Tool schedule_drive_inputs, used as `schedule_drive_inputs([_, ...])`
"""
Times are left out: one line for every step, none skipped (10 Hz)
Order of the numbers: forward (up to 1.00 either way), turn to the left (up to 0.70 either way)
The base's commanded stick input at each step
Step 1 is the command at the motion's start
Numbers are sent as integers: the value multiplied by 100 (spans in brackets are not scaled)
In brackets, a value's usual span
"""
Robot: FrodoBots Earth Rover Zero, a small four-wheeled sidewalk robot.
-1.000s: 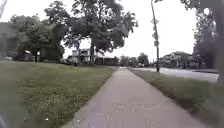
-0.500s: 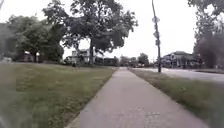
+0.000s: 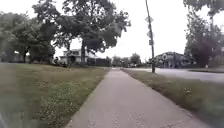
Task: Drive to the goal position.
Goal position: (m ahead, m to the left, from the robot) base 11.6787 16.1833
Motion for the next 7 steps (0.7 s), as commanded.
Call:
schedule_drive_inputs([70, 0])
schedule_drive_inputs([70, 0])
schedule_drive_inputs([70, 0])
schedule_drive_inputs([70, 0])
schedule_drive_inputs([70, 0])
schedule_drive_inputs([70, 0])
schedule_drive_inputs([70, 0])
